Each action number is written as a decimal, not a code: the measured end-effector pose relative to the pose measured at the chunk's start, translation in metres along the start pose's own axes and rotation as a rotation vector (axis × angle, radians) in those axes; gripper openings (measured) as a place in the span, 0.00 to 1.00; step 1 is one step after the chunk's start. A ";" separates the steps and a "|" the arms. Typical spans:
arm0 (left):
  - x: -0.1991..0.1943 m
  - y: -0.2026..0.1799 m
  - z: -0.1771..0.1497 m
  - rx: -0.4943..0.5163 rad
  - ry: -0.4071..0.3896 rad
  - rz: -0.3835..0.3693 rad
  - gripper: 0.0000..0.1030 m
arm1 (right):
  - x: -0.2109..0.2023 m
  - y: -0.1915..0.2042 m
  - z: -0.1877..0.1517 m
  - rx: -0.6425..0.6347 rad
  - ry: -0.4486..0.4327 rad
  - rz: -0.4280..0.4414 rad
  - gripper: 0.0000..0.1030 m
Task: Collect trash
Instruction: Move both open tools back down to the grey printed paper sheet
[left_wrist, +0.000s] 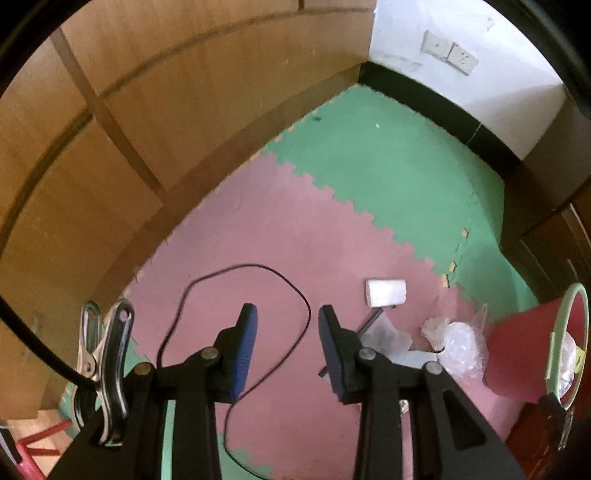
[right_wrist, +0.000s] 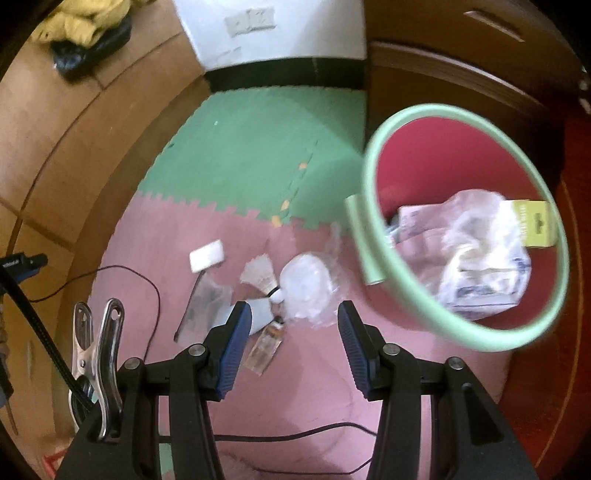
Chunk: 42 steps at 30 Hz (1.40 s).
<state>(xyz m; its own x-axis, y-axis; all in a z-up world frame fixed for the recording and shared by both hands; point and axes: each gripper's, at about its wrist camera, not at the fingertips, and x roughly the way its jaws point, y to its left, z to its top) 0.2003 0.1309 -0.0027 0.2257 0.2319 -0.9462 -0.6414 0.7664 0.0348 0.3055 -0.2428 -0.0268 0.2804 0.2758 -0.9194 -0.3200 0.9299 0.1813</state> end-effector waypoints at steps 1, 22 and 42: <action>0.007 -0.001 -0.003 -0.006 0.011 -0.006 0.34 | 0.006 0.005 -0.001 -0.010 0.011 0.003 0.48; 0.157 -0.007 -0.096 -0.099 0.258 -0.121 0.35 | 0.123 0.078 -0.016 -0.265 0.196 0.044 0.48; 0.249 -0.031 -0.133 -0.084 0.347 -0.239 0.49 | 0.233 0.117 -0.013 -0.397 0.301 0.086 0.48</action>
<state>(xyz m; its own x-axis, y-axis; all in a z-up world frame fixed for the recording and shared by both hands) 0.1790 0.0859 -0.2824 0.1247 -0.1727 -0.9771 -0.6619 0.7192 -0.2115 0.3217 -0.0727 -0.2237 -0.0169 0.2099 -0.9776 -0.6664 0.7265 0.1675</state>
